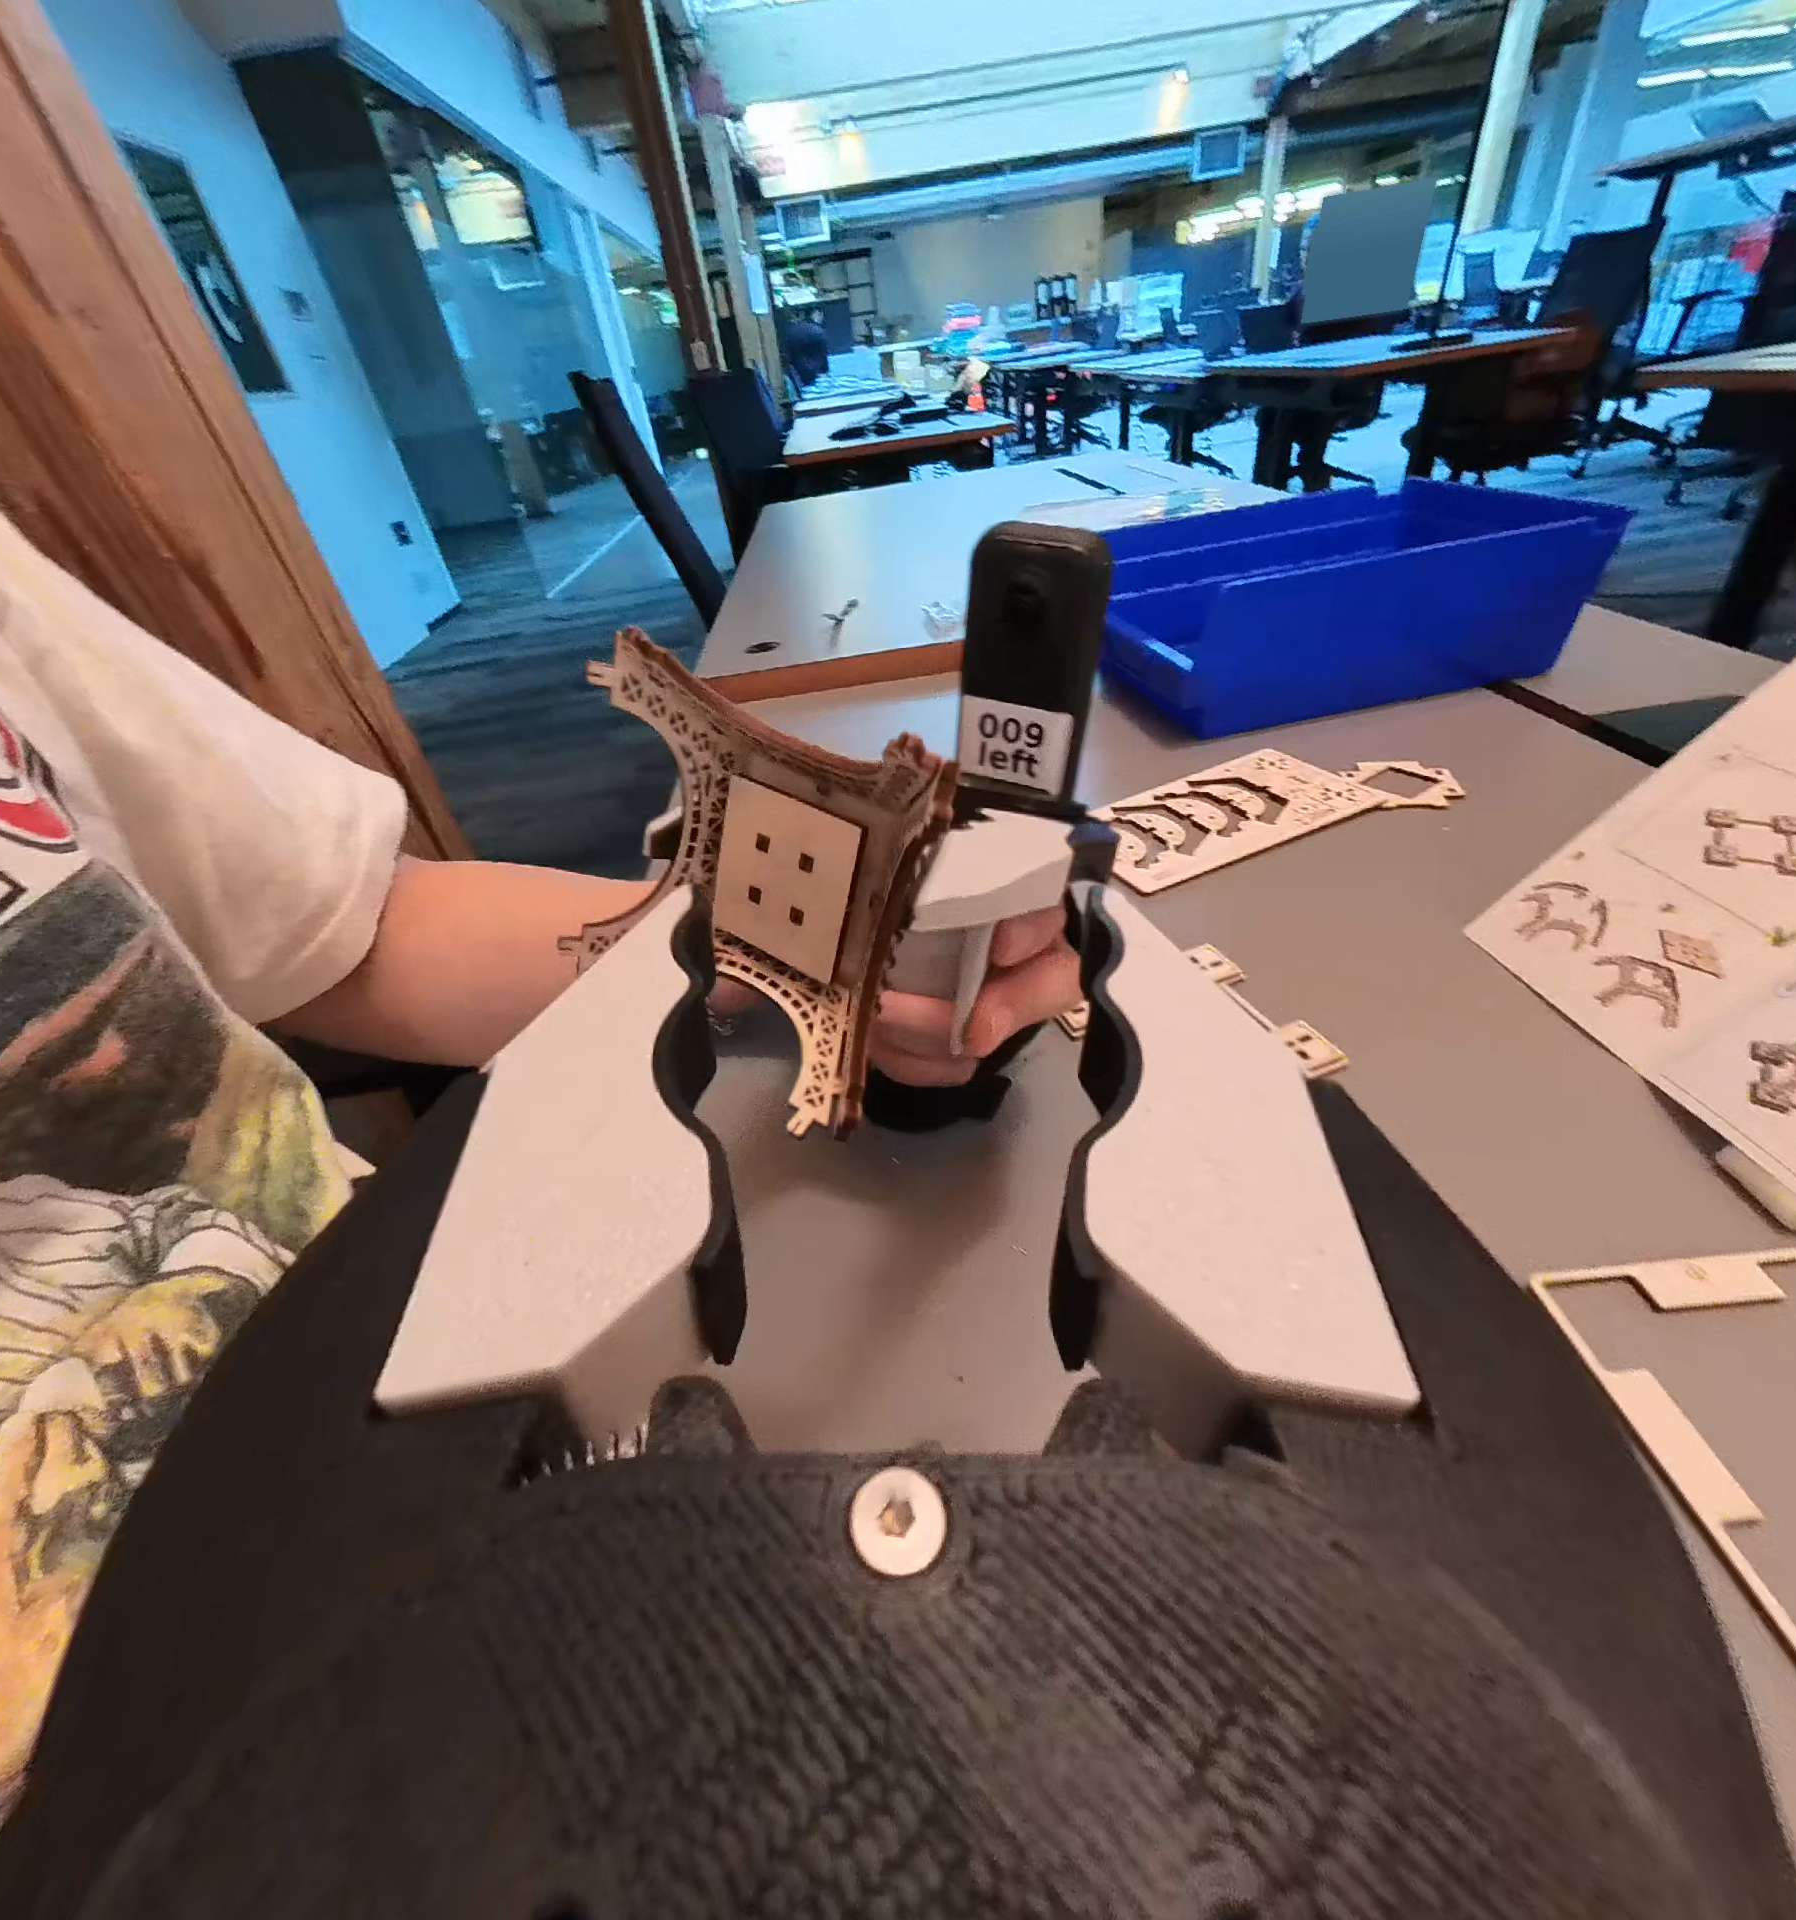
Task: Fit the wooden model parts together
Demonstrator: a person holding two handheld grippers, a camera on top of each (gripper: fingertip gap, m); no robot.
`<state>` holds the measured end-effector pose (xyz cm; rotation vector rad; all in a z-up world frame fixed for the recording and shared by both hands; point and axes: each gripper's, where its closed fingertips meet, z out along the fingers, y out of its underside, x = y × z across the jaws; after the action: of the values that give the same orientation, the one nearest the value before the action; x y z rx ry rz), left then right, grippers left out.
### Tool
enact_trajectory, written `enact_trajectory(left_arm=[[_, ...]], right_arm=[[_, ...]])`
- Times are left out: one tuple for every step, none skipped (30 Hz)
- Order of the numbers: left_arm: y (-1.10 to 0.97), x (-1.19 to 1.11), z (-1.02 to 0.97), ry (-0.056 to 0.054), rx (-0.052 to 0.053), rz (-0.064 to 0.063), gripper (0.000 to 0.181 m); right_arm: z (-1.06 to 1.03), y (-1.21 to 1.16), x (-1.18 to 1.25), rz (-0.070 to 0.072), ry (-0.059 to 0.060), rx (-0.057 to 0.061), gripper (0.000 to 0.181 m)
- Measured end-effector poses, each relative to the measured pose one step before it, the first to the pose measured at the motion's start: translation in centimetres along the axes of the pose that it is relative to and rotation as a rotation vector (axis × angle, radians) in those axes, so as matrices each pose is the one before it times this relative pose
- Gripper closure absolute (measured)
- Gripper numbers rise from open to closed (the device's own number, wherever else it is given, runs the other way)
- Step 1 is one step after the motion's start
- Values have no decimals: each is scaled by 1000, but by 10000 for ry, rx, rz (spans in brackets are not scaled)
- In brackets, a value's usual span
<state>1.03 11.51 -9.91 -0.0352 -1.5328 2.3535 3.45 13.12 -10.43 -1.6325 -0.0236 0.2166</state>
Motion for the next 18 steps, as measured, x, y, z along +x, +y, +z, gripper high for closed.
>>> enact_trajectory(left_arm=[[182, 233, 70, 184, -77, -110, 131], [237, 311, 82, 255, -108, -179, 131], [243, 289, 125, 265, -111, -234, 131], [226, 224, 149, 222, -91, -174, 132], [225, 160, 182, 174, -96, -109, 132], [260, 128, 183, 149, -138, -111, 132], [330, 93, 180, 122, -204, -137, 131], [372, 72, 186, 98, -243, -130, 131], [388, 78, 194, 100, -242, -127, 131], [350, 108, 180, 125, -218, -144, 131], [309, 123, 157, 128, -200, -141, 131], [296, 66, 135, 82, -204, -122, 131], [266, 104, 105, 107, -187, -115, 131], [223, 165, 86, 145, -155, -139, 131], [207, 105, 80, 131, -154, -181, 131], [207, -24, 73, 74, -157, -202, 131], [190, -44, 63, 79, -141, -228, 131], [179, 18, 69, 138, -136, -266, 131]], right_arm=[[22, 17, -341, 13, -221, 25, 114], [70, 189, -355, 22, -260, -70, 118], [88, 209, -242, -13, -189, -70, 121], [105, 94, -111, -35, -78, 11, 119], [93, 65, -293, -83, -169, 27, 119], [94, 105, -376, -105, -222, -23, 120], [98, 97, -206, -148, -101, -46, 120], [87, 93, -250, -236, -108, -45, 123], [70, 47, -355, -282, -159, -12, 125], [36, -45, -313, -293, -118, 29, 125], [-5, 24, -388, -293, -174, -34, 127], [-39, 81, -383, -261, -178, -89, 130], [-75, 94, -303, -228, -124, -118, 132], [-92, 203, -236, -188, -101, -202, 135], [-57, 319, -248, -133, -118, -263, 136], [-18, 359, -178, -61, -77, -284, 137], [24, 345, -174, -6, -86, -270, 138], [42, 211, -197, 37, -103, -169, 139]])
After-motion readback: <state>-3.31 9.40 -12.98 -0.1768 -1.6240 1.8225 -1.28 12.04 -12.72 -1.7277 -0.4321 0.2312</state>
